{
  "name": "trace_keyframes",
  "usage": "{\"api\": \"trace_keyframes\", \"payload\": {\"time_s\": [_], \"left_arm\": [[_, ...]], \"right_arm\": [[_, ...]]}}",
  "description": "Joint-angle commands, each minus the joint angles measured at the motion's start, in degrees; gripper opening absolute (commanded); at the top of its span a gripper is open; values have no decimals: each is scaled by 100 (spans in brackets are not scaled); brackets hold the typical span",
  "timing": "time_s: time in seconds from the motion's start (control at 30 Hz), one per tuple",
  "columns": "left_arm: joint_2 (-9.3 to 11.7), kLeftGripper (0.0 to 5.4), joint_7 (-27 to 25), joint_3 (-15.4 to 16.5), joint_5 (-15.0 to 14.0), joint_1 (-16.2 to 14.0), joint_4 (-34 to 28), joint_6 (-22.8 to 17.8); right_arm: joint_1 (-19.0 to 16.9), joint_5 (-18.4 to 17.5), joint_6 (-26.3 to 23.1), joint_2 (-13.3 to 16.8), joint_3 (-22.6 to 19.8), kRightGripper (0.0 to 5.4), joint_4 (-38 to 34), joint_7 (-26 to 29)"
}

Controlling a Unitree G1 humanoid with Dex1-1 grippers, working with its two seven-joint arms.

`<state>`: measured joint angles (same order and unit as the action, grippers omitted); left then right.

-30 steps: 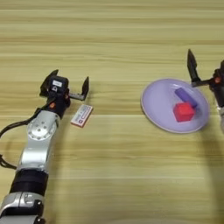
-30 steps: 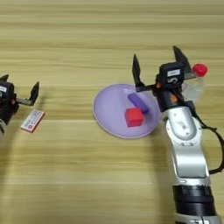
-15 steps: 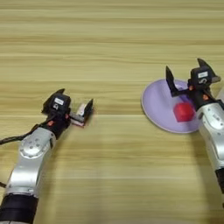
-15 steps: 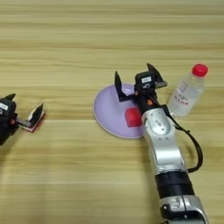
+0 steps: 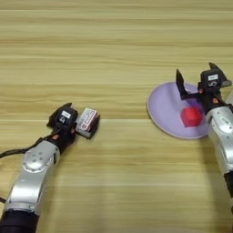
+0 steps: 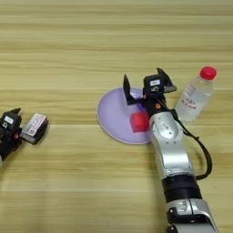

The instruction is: Move the objects on the table

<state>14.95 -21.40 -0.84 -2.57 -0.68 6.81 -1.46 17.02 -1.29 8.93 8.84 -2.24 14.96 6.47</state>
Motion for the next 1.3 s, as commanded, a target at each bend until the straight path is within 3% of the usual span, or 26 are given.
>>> {"api": "trace_keyframes", "payload": {"time_s": [0.03,0.3,0.6,1.3], "left_arm": [[137,540,-87,-215,218,-15,232,-141],[192,540,-85,-353,263,-26,475,-295],[218,437,-189,-455,219,-28,664,-225],[192,244,-120,-305,55,82,838,-102]], "right_arm": [[104,17,40,2,-56,538,61,-46],[111,21,65,-21,-71,538,78,-75],[120,44,84,-20,-59,540,76,-117],[157,103,141,-39,-46,540,164,-154]]}}
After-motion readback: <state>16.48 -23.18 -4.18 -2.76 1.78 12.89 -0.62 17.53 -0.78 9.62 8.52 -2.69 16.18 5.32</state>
